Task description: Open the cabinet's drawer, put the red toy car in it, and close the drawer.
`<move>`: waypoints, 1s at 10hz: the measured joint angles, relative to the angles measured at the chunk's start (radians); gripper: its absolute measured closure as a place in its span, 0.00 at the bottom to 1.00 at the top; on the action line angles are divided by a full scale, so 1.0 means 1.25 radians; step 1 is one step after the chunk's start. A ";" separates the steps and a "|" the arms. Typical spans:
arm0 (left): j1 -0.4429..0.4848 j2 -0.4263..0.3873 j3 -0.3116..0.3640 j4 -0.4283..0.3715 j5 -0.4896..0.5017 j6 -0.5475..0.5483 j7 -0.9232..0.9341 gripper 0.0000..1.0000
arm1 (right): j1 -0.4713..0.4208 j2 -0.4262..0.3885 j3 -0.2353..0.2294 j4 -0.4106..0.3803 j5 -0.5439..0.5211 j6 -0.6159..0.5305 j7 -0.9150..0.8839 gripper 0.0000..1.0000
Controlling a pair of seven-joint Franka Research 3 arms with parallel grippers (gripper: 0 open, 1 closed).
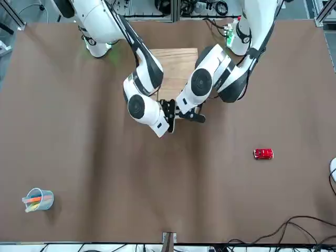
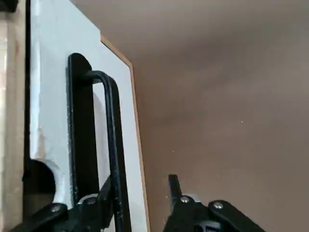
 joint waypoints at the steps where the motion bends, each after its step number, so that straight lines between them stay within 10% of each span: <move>1: 0.000 0.000 0.000 0.000 0.000 0.000 0.000 0.99 | 0.000 0.000 -0.001 0.001 0.000 0.001 0.000 0.55; 10: 0.000 0.000 0.000 0.001 0.000 0.000 0.000 0.99 | 0.001 0.010 -0.022 0.034 0.000 0.010 0.026 0.60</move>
